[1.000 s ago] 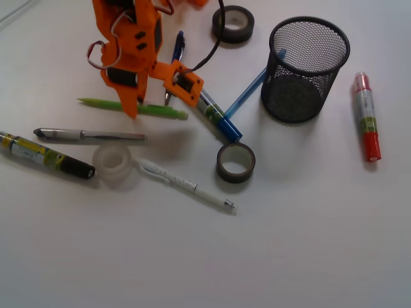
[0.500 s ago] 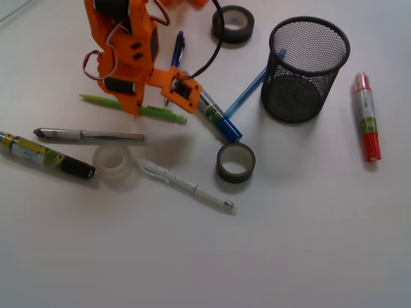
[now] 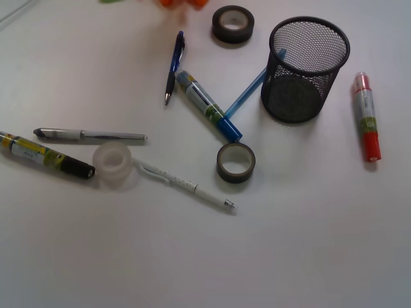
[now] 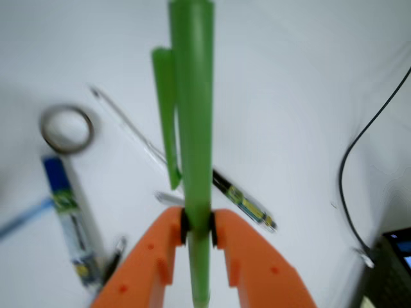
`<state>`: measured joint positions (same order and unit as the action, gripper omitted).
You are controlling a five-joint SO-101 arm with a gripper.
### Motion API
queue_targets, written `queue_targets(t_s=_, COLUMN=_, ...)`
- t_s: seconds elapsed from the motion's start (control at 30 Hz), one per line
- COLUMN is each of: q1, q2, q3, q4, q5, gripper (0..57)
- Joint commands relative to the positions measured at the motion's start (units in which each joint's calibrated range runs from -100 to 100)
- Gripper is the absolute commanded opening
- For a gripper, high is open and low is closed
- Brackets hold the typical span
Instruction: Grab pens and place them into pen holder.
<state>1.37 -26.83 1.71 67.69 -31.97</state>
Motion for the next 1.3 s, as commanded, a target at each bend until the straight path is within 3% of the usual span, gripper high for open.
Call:
queue_targets(t_s=0.0, q1=-5.6, q2=-11.4, q3=3.8, q4=-6.0, q5=-11.6, gripper=0.4)
queue_targets(t_s=0.23, q1=-18.7, q2=-13.2, q3=27.7, q4=-41.2, q5=-20.6, gripper=0.5)
queue_targets(t_s=0.5, q1=-24.3, q2=-4.8, q3=52.2, q4=-78.9, q5=-25.2, gripper=0.5)
queue_targets(t_s=0.77, q1=-29.3, q2=3.8, q3=53.4, q4=-86.5, q5=-29.5, gripper=0.6)
queue_targets(t_s=1.03, q1=-31.8, q2=5.7, q3=55.2, q4=-87.0, q5=-28.2, gripper=0.7)
queue_targets(t_s=1.1, q1=-32.1, q2=5.5, q3=56.1, q4=-87.1, q5=-26.3, gripper=3.1)
queue_targets(t_s=1.27, q1=-31.9, q2=5.3, q3=56.1, q4=-87.1, q5=-22.3, gripper=19.8)
